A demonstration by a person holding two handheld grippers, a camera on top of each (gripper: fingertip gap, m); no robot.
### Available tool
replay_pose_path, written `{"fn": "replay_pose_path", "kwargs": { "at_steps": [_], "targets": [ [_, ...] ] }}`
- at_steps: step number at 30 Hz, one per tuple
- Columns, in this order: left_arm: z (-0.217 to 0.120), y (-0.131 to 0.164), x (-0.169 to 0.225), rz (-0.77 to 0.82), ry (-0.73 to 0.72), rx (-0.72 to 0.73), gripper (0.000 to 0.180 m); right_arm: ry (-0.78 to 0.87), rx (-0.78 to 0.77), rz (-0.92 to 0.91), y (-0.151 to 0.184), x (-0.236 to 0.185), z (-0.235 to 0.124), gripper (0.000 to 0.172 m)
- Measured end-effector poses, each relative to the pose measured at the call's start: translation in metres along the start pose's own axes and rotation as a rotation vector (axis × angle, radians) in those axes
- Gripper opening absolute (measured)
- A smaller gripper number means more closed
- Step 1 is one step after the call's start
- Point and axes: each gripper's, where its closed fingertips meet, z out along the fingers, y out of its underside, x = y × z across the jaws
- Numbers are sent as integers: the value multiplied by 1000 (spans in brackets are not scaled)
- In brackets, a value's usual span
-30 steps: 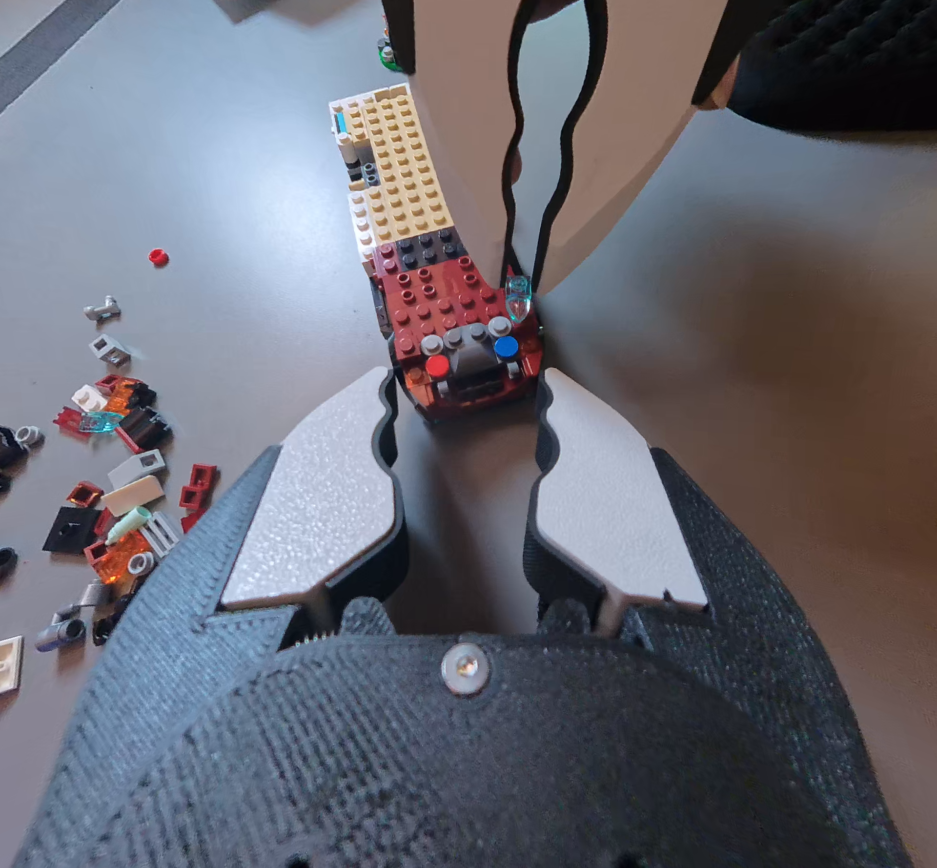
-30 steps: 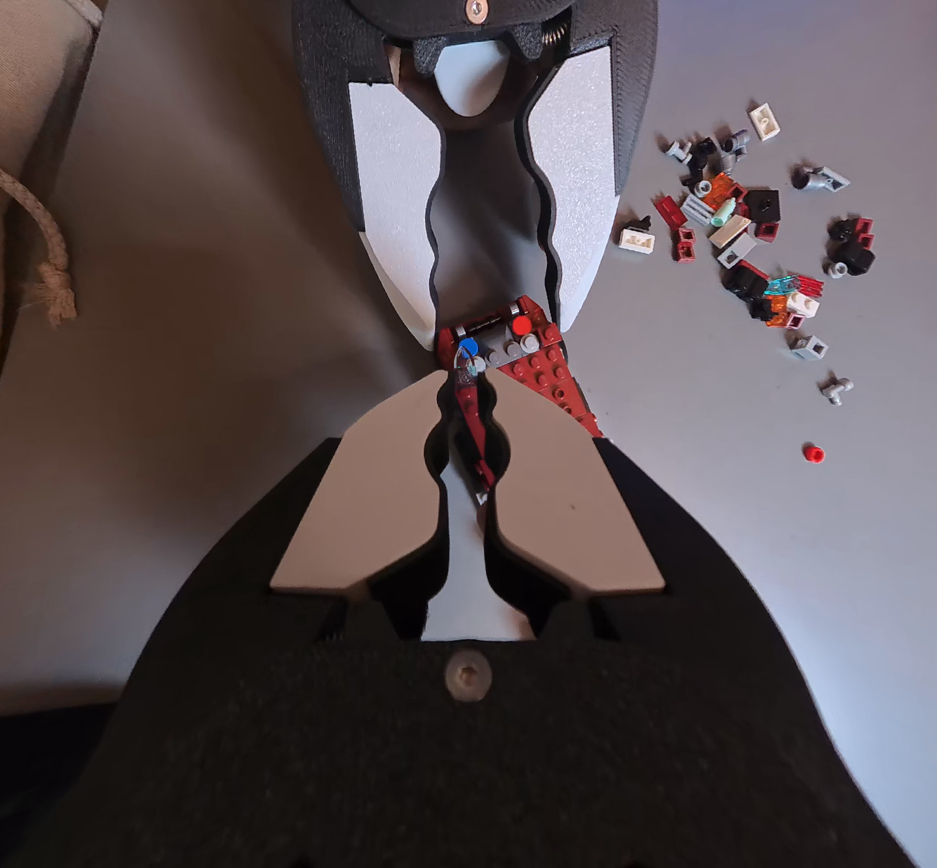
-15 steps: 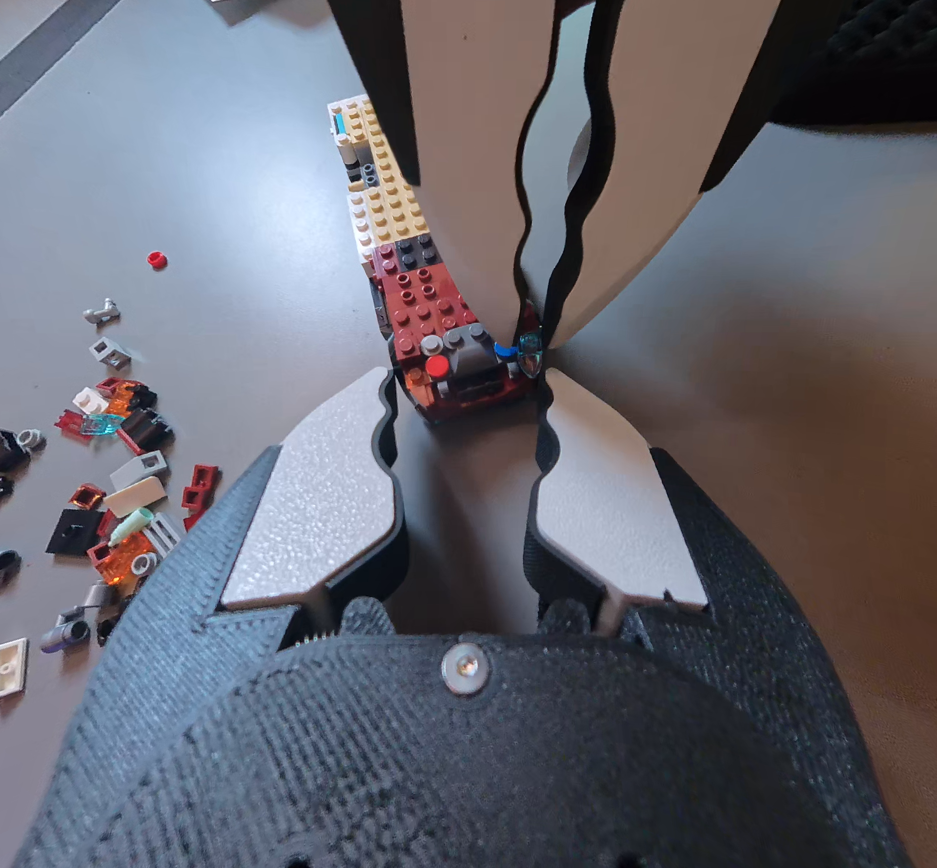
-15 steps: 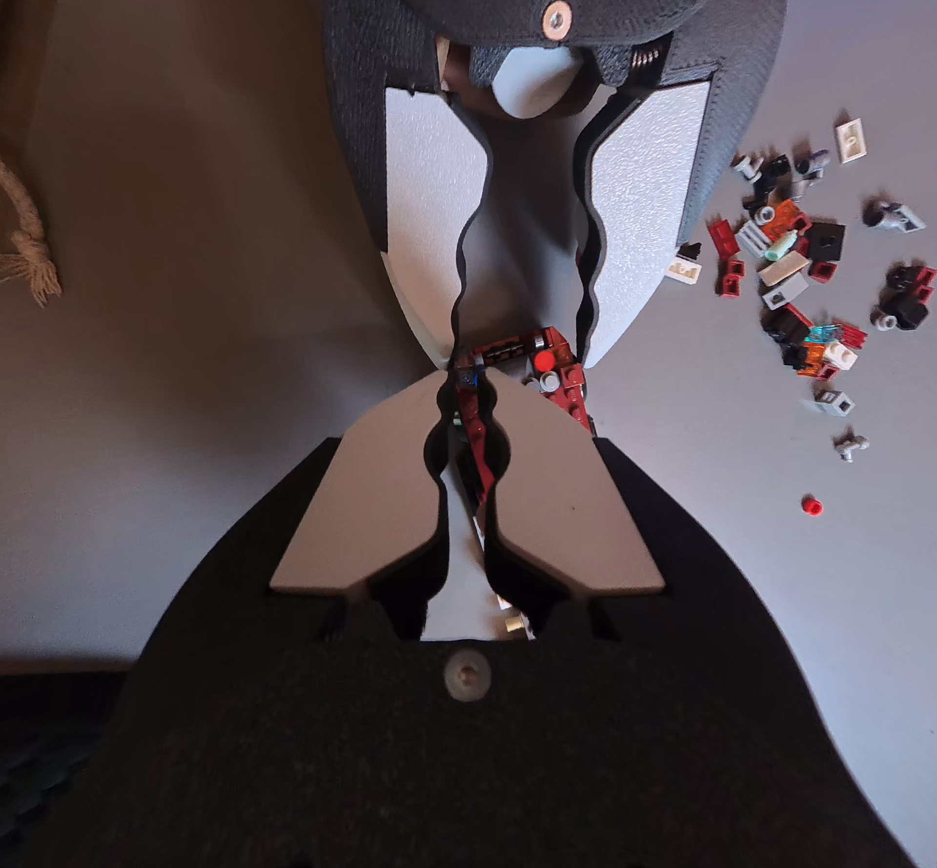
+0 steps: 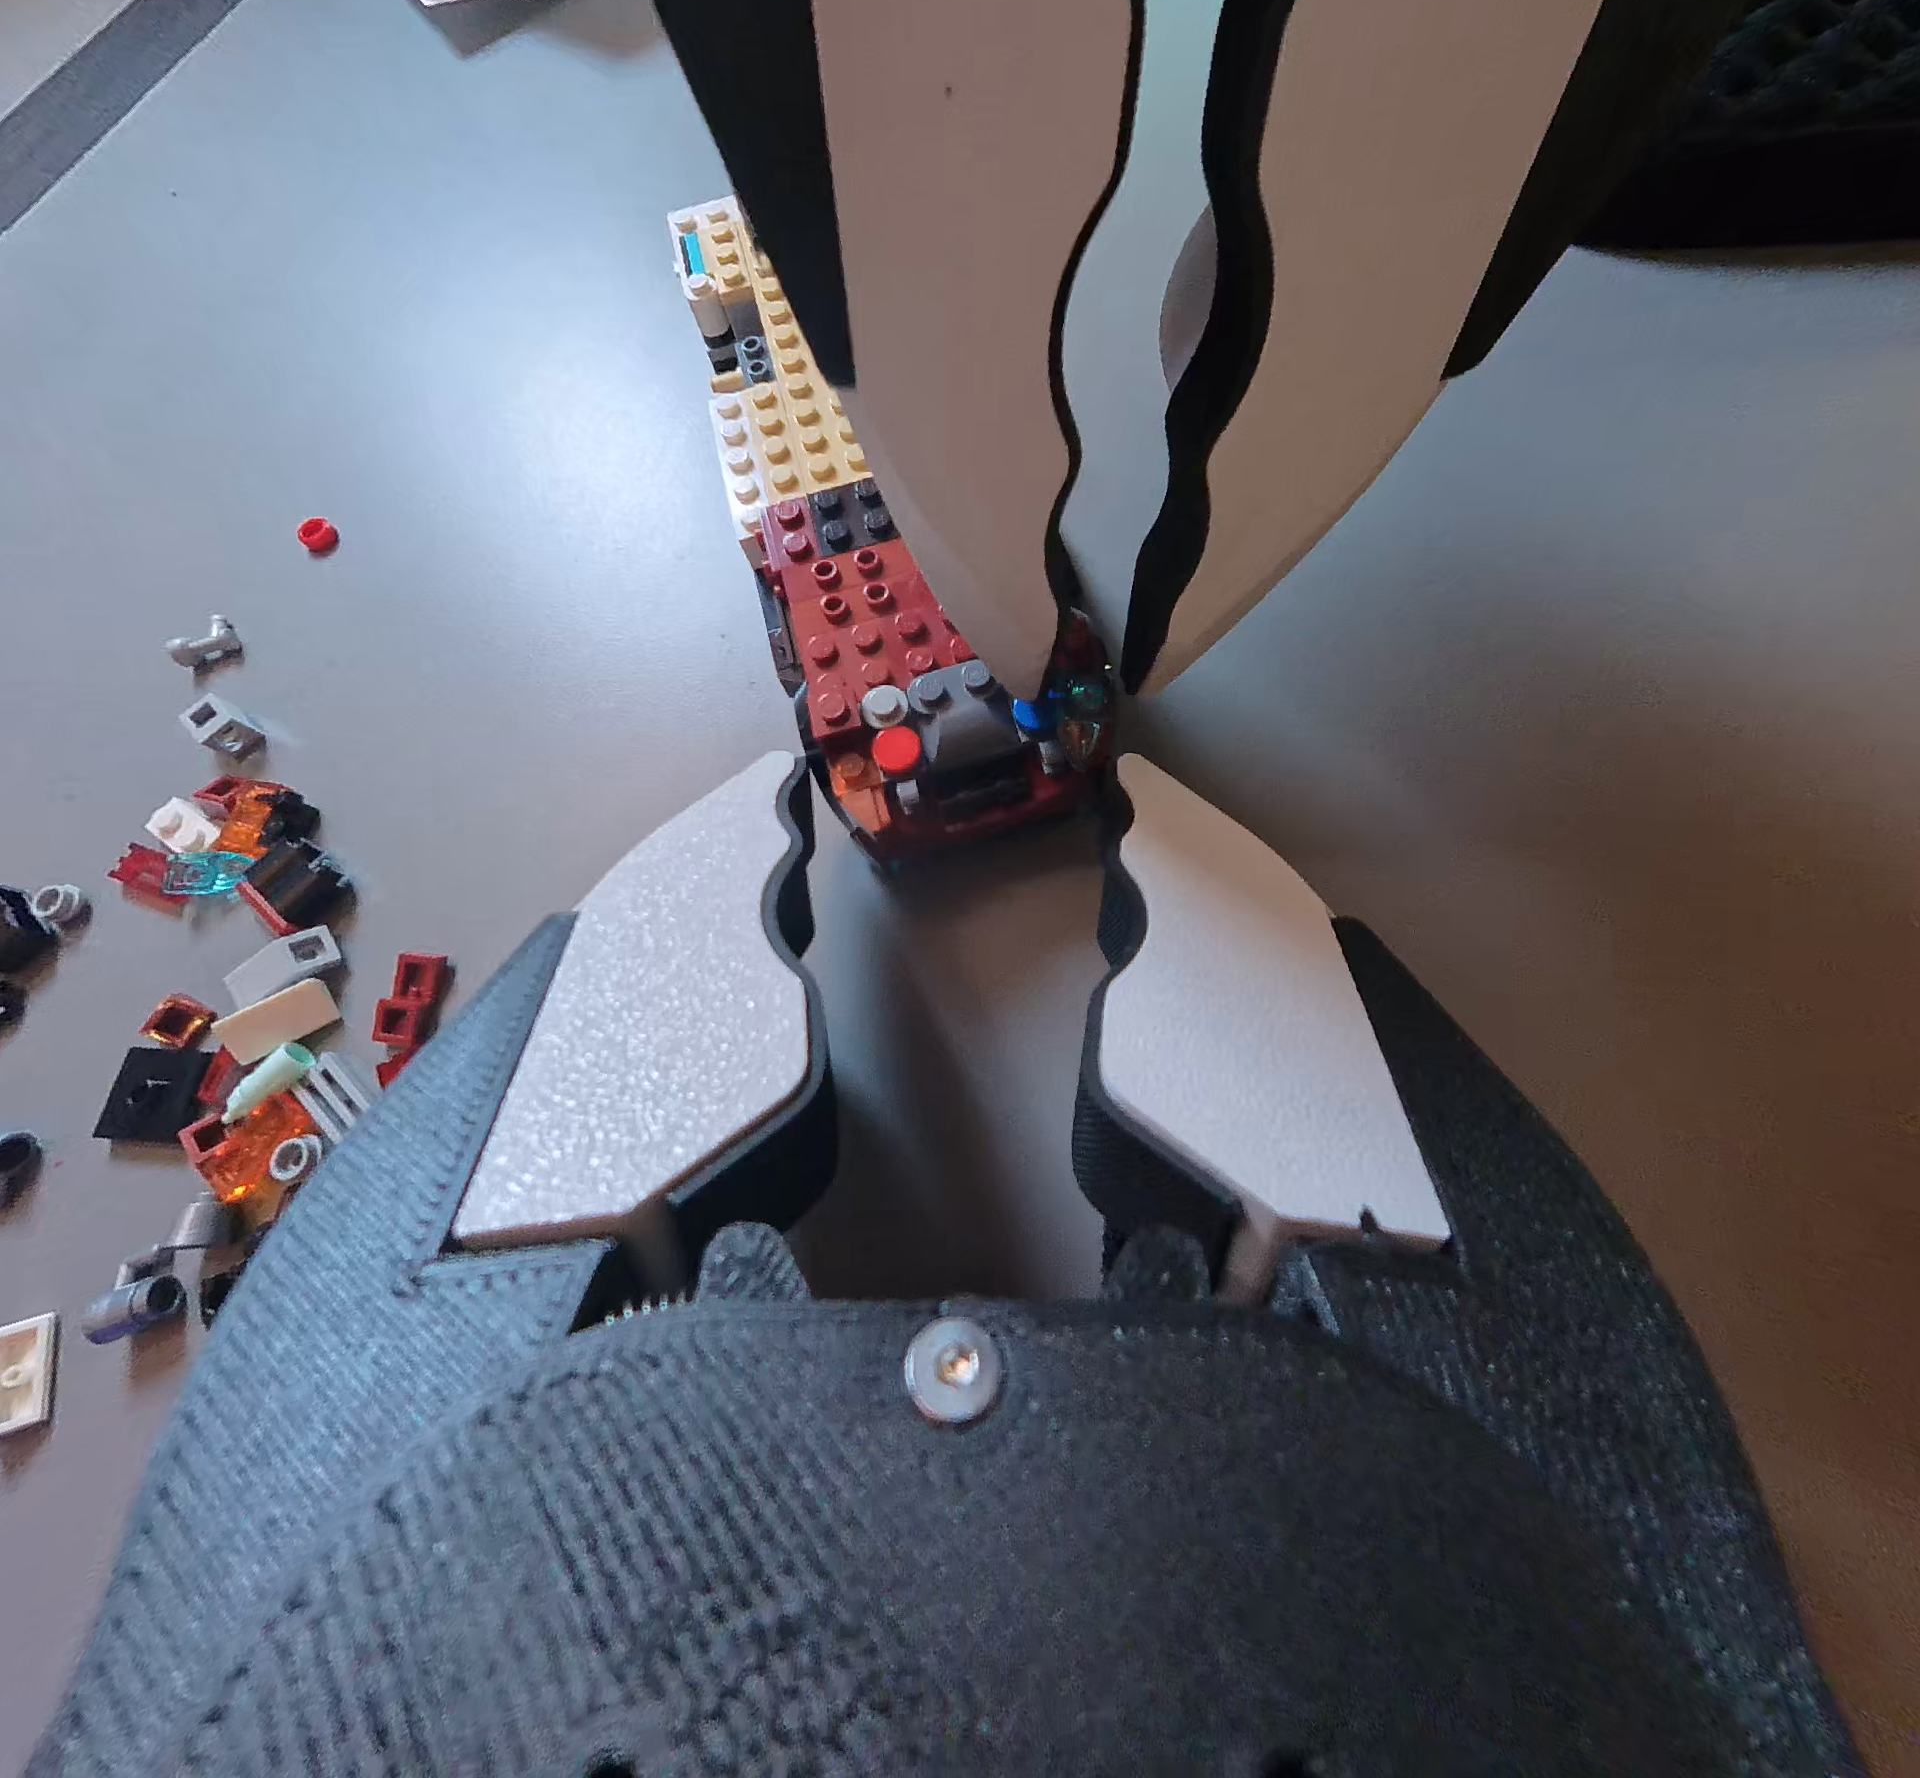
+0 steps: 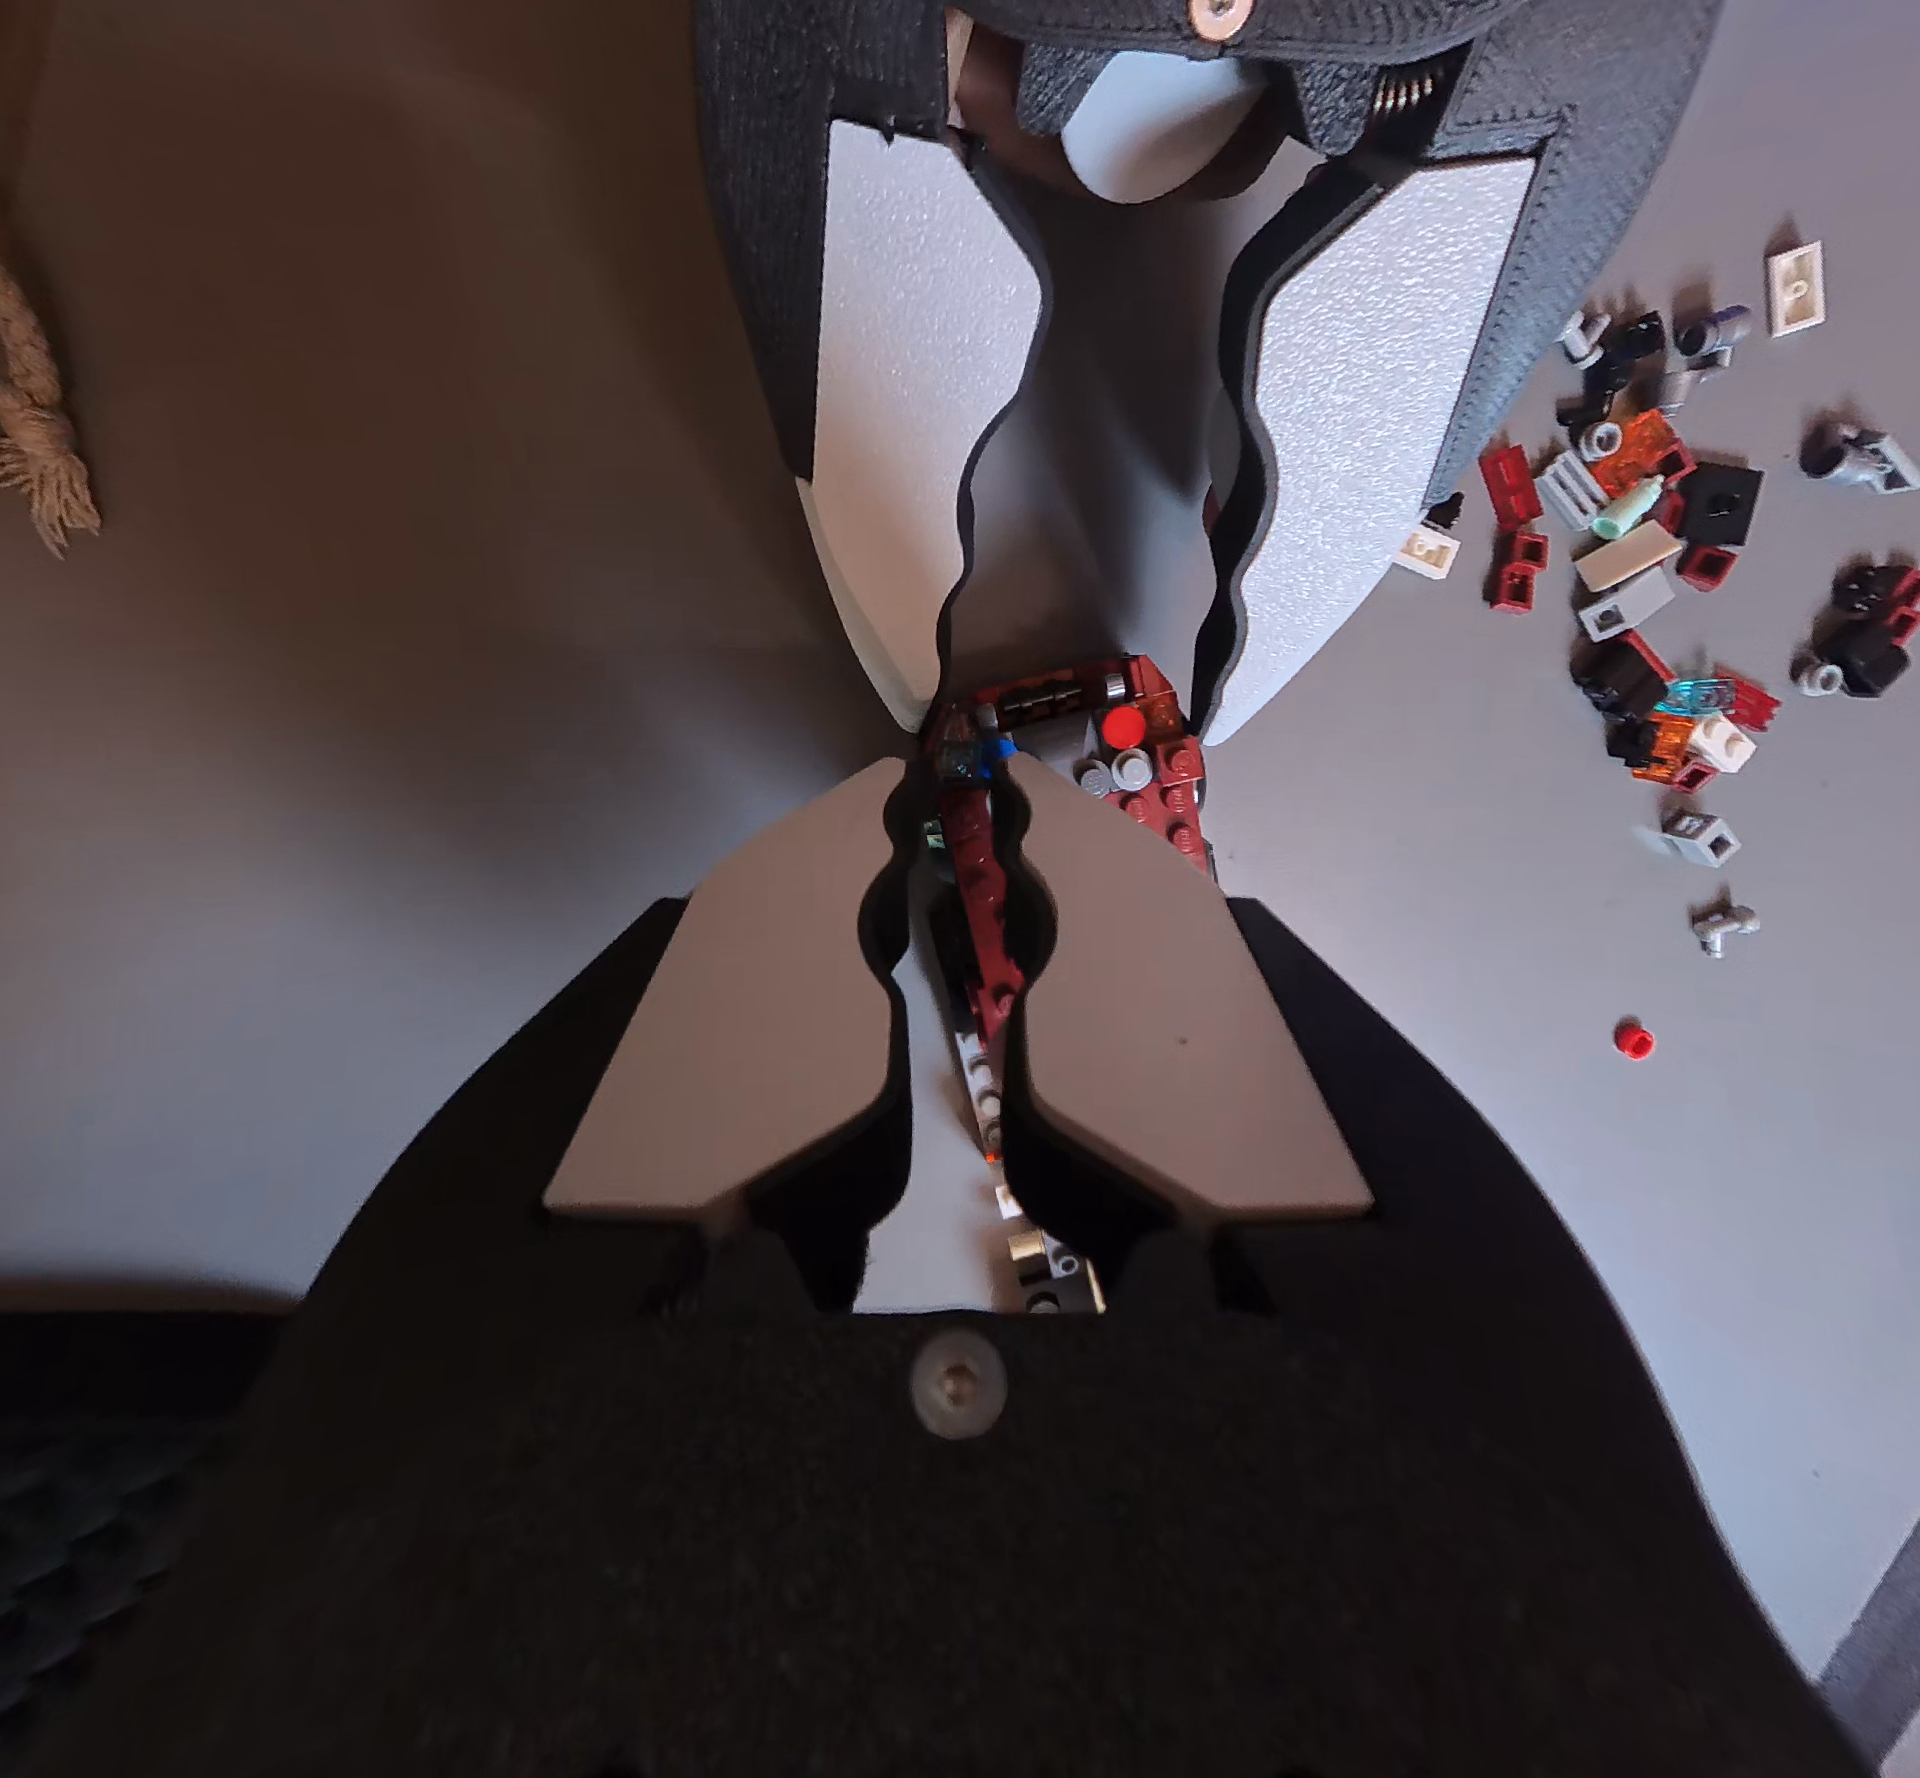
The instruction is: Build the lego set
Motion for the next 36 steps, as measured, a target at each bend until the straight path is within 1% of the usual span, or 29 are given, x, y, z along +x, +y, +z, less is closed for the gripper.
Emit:
{"fn": "replay_pose_path", "kwargs": {
  "at_steps": [4,6,9,12,17,25,36],
  "targets": [
    [0,0,0,-2,1,1,53,22,37,9,-6,2,-6,12],
    [0,0,0,-2,2,2,52,20,48,16,-10,0,-8,9],
    [0,0,0,-1,2,1,52,52,16,19,-6,1,-5,5],
    [0,0,0,-1,1,1,52,45,-2,41,-2,1,-2,3],
    [0,0,0,-1,1,2,52,22,-20,19,-2,1,-1,2],
    [0,0,0,3,2,2,52,-35,-97,-33,0,0,-2,3],
    [-1,0,2,5,23,2,54,-86,-135,-15,1,-3,-2,5]
  ]
}}
